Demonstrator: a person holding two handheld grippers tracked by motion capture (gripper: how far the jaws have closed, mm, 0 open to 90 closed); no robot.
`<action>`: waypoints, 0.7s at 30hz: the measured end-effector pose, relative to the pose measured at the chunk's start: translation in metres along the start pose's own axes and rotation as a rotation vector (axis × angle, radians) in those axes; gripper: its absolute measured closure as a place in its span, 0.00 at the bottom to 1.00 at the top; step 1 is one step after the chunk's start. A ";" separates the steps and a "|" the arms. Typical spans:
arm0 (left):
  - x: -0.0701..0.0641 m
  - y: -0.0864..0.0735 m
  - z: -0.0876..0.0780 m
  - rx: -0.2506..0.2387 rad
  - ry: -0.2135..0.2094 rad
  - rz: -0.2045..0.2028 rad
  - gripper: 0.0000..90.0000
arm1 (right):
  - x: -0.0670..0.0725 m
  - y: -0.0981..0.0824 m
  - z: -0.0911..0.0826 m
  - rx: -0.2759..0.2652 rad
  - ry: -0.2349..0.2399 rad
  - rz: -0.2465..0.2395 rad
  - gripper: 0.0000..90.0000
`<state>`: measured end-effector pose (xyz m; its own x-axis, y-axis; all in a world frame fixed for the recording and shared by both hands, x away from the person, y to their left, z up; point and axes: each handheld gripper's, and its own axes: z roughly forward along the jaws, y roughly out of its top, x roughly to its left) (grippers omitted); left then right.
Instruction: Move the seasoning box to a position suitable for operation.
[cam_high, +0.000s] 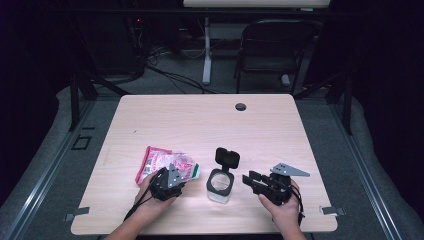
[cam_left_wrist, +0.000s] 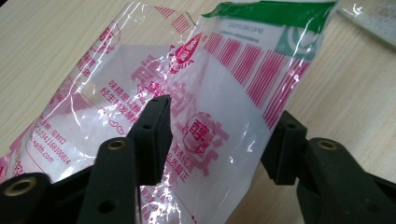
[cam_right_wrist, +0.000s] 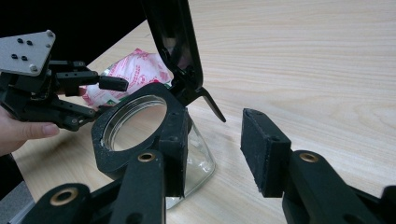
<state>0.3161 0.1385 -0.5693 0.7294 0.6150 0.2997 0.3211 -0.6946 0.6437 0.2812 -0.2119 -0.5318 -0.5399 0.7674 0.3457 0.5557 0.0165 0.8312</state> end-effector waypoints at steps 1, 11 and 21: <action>0.001 0.000 0.000 0.004 -0.004 -0.002 0.59 | 0.000 0.000 0.000 0.001 0.000 -0.001 0.69; 0.008 -0.002 0.002 0.004 -0.026 -0.062 0.73 | 0.000 0.000 0.000 0.000 -0.001 -0.002 0.69; 0.014 -0.005 0.002 -0.012 -0.025 -0.092 0.91 | 0.000 0.000 0.000 -0.007 -0.011 -0.016 0.67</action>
<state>0.3258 0.1495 -0.5696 0.7116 0.6667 0.2215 0.3805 -0.6308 0.6763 0.2814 -0.2120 -0.5325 -0.5418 0.7742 0.3273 0.5428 0.0249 0.8395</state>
